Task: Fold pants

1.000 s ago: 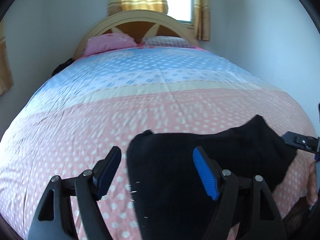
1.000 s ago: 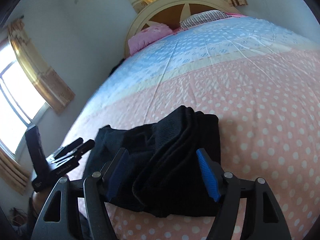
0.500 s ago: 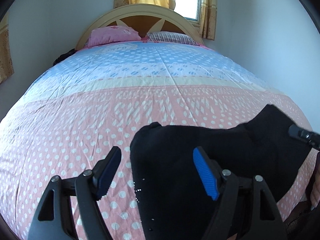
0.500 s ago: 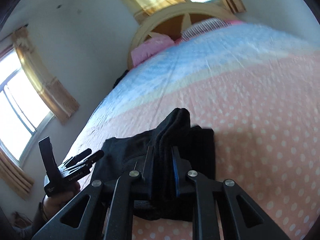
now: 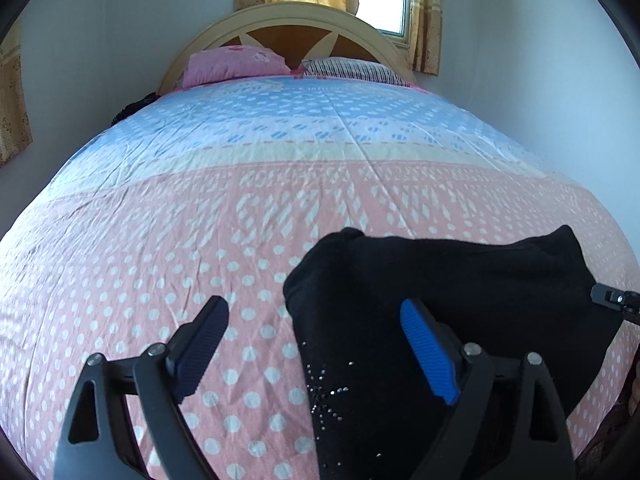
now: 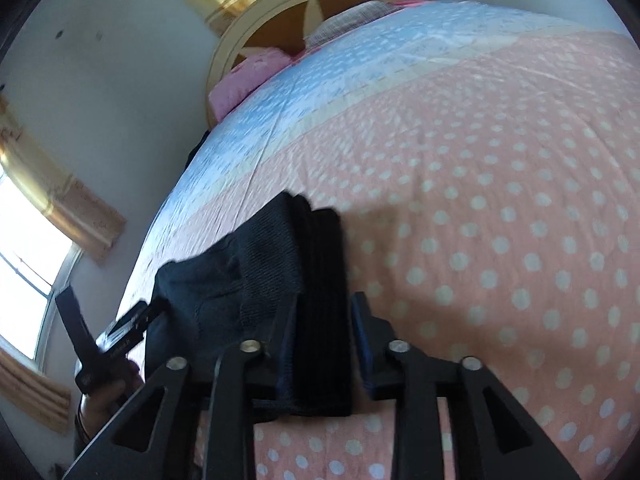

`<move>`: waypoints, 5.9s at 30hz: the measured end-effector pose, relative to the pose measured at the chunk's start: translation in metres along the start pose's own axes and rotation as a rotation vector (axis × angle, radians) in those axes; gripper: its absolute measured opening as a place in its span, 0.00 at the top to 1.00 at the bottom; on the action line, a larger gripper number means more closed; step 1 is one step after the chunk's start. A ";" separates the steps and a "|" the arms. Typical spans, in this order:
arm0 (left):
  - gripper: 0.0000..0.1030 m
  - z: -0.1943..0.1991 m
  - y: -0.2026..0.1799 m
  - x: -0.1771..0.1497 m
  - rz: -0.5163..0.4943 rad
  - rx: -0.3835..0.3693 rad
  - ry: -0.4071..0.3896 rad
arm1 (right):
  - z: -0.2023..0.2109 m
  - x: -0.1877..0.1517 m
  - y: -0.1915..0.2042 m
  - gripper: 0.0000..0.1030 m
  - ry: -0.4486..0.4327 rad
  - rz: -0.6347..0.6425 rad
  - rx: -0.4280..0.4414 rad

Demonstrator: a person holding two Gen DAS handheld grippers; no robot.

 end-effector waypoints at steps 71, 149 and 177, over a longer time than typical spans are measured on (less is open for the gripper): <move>0.42 -0.003 -0.011 -0.032 0.122 -0.337 0.104 | -0.029 -0.013 0.024 0.74 0.121 0.013 0.170; 0.15 0.147 0.276 -0.099 0.456 0.421 -0.106 | -0.139 -0.020 0.256 0.41 0.101 0.295 0.128; 0.02 0.278 0.175 -0.004 0.257 0.384 -0.442 | 0.084 -0.077 0.317 0.29 -0.275 0.585 0.185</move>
Point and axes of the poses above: each gripper's, at about its wrist camera, not at the fingertips, and z roughly against the way its jaws point, y to its left, x to its top, the point moved 8 cm from there along -z, roughly the way its jaws point, and after that the axes turned 7 degrees about -x, right-handed, at the moved point
